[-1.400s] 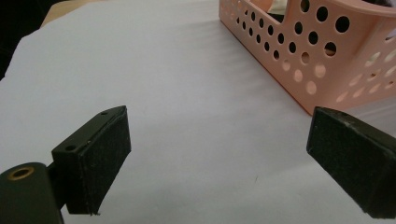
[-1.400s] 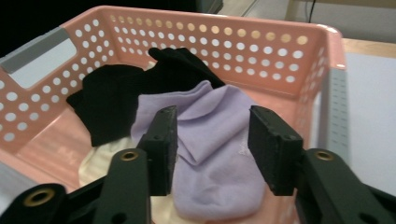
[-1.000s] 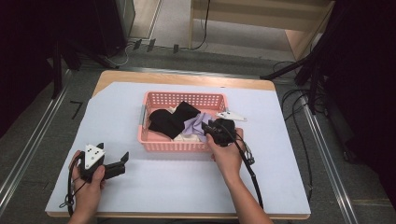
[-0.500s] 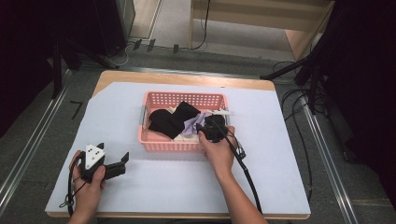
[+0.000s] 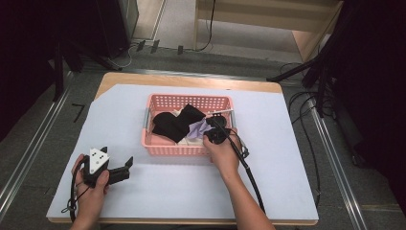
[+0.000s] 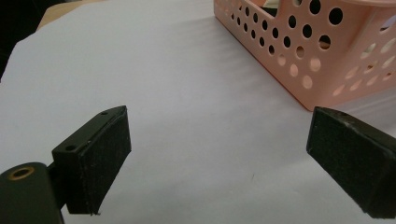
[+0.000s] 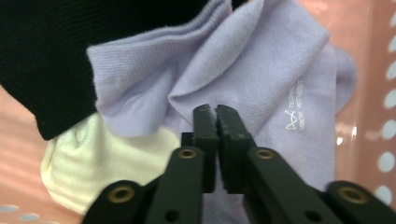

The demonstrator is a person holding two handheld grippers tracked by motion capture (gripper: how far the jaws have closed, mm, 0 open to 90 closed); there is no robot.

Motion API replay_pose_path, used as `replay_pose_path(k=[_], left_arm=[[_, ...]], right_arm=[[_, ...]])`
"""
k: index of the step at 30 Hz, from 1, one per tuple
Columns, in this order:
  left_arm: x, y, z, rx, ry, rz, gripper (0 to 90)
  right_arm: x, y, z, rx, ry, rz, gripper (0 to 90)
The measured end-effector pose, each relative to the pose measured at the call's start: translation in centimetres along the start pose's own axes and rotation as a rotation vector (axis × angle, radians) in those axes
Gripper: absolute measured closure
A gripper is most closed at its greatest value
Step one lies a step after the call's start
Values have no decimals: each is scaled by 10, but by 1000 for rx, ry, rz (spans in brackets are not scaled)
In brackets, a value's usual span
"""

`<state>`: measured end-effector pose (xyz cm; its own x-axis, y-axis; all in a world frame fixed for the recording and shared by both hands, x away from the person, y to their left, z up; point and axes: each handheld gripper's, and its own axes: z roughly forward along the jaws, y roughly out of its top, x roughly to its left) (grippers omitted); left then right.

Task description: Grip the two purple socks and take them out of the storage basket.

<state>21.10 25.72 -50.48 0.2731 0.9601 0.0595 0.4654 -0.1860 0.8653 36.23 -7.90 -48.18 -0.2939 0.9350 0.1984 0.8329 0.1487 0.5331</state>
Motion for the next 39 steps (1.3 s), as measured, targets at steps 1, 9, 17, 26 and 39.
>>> replay_pose_path(k=[1,9,17,26,39], left_arm=[[0,0,0,-4,0,-1,71],[0,0,0,1,-2,0,71],[0,0,1,2,-2,1,71],[0,0,1,4,-1,-1,71],[0,0,1,1,-1,-4,71]], right_arm=[[0,-2,-2,-43,-15,1,896],[-3,-16,-9,-231,-11,-64,899],[-5,-17,-28,-354,-2,-57,900],[-5,-26,-46,-457,11,-160,900],[-9,-26,-73,-738,56,-273,900]])
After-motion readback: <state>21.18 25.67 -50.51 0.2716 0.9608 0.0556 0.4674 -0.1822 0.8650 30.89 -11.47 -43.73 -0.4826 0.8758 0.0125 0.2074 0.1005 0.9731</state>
